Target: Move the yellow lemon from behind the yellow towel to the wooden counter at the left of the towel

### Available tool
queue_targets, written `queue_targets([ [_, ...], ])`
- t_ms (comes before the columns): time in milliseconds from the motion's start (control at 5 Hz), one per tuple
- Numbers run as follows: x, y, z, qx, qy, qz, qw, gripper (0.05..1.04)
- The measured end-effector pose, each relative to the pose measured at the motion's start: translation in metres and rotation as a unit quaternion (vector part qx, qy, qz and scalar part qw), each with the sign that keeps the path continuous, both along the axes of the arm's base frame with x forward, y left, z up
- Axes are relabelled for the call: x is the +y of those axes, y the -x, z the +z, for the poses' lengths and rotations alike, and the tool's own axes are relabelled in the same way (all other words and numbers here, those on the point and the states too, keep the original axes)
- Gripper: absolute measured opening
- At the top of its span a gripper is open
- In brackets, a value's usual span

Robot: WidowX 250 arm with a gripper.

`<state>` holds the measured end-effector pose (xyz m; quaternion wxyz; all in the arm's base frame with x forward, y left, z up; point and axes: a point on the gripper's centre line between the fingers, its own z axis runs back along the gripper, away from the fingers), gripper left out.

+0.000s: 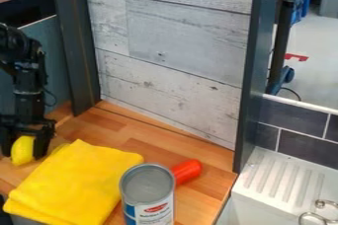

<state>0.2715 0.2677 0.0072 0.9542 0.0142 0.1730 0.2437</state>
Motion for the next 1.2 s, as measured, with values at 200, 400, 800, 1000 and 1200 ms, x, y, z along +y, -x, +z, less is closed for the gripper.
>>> queue_targets([
  [200,0.0,0.0,0.002,-0.01,-0.009,-0.002,0.9999,1.003],
  [400,0.001,0.003,0.019,-0.028,-0.04,-0.003,0.9988,1.002],
  [800,-0.007,0.012,0.071,-0.091,-0.102,0.026,0.9903,1.001],
  [1000,-0.016,0.021,0.094,-0.117,-0.122,0.036,0.985,1.001],
  [1200,-0.041,0.026,0.104,-0.156,-0.095,0.039,0.9825,1.001],
])
